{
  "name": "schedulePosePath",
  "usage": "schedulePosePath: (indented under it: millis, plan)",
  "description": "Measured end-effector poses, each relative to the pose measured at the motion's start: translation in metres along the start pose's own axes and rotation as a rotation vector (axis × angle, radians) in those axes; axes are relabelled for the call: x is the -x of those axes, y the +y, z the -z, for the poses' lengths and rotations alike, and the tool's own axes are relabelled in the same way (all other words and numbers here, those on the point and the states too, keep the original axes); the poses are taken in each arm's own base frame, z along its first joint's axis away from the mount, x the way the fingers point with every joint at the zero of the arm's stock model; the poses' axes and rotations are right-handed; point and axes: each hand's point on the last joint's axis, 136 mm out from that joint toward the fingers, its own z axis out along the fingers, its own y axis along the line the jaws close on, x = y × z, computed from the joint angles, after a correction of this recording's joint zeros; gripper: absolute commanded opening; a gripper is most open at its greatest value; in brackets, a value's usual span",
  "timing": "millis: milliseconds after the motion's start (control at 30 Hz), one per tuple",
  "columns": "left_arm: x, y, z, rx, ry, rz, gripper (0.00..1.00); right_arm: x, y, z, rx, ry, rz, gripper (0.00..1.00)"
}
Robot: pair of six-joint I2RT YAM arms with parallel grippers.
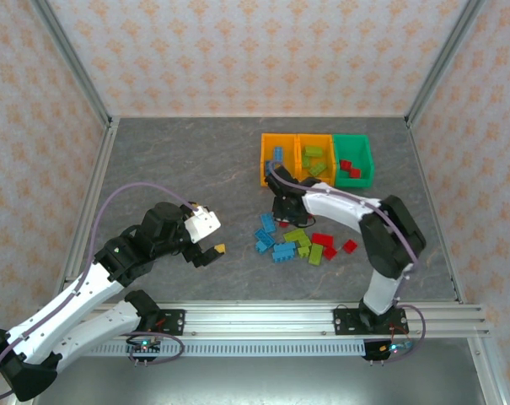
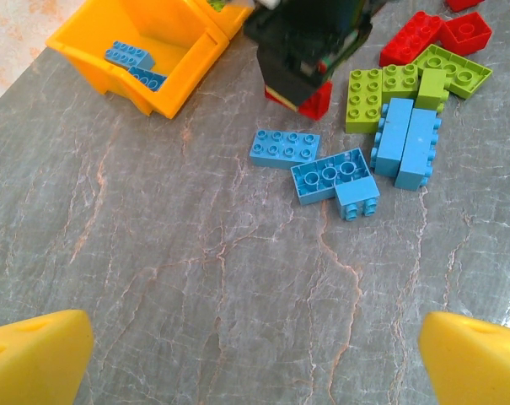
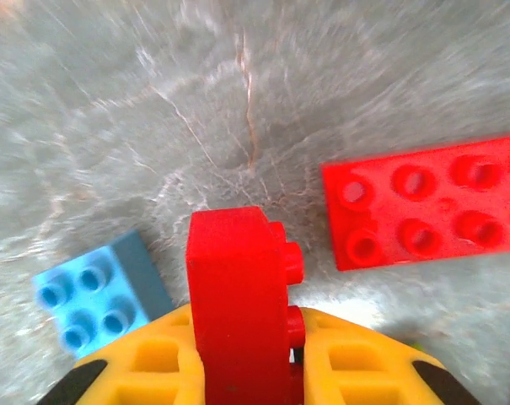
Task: Sort the legos into containers by color
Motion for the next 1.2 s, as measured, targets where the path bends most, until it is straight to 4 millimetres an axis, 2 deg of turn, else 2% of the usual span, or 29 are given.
schedulePosePath:
  millis: [100,167,233,300,367,467,533,600,633,700,800,867,967,1033,1100,1167,1200]
  plan:
    - [0.0,0.0,0.0,0.0,0.0,0.0,1.0,0.033,-0.012,0.043,0.044,-0.133,-0.054,0.15]
    - [0.0,0.0,0.0,0.0,0.0,0.0,1.0,0.065,-0.035,0.069,0.049,-0.237,-0.121,0.15]
    - [0.0,0.0,0.0,0.0,0.0,0.0,1.0,0.102,-0.076,0.088,0.015,-0.333,-0.209,0.15]
    - [0.0,0.0,0.0,0.0,0.0,0.0,1.0,0.135,-0.119,0.094,-0.05,-0.396,-0.286,0.15]
    - [0.0,0.0,0.0,0.0,0.0,0.0,1.0,0.165,-0.155,0.09,-0.113,-0.412,-0.338,0.14]
    - [0.0,0.001,0.0,0.004,0.001,0.0,1.0,0.211,-0.18,0.07,-0.169,-0.399,-0.352,0.18]
    - [-0.001,0.002,0.0,0.014,0.005,0.0,1.0,0.235,-0.186,0.05,-0.187,-0.38,-0.337,0.29]
    - [-0.001,0.004,0.001,0.023,0.005,-0.001,1.0,0.249,-0.188,0.03,-0.198,-0.35,-0.325,0.53]
    - [-0.001,0.004,0.002,0.027,0.003,-0.001,1.0,0.252,-0.189,0.024,-0.205,-0.336,-0.318,0.56]
    - [0.0,0.005,0.004,0.034,-0.005,-0.001,1.0,0.255,-0.19,0.014,-0.216,-0.304,-0.304,0.59]
    - [0.001,0.006,0.006,0.038,-0.012,-0.002,1.0,0.247,-0.189,0.018,-0.214,-0.279,-0.301,0.6]
    - [0.001,0.006,0.006,0.038,-0.012,-0.002,1.0,0.233,-0.186,0.031,-0.194,-0.283,-0.305,0.62]
    - [0.001,0.006,0.006,0.037,-0.012,-0.002,1.0,0.194,-0.178,0.064,-0.161,-0.299,-0.304,0.73]
    - [0.001,0.006,0.005,0.036,-0.01,-0.002,1.0,0.168,-0.16,0.087,-0.112,-0.332,-0.272,0.81]
    - [0.0,0.005,0.003,0.032,0.0,-0.001,1.0,0.138,-0.128,0.109,-0.038,-0.362,-0.201,0.9]
    - [-0.002,0.005,0.001,0.028,0.009,0.0,1.0,0.113,-0.098,0.117,0.025,-0.366,-0.118,0.99]
    - [-0.002,0.005,0.0,0.027,0.012,0.0,1.0,0.102,-0.084,0.116,0.048,-0.354,-0.074,0.99]
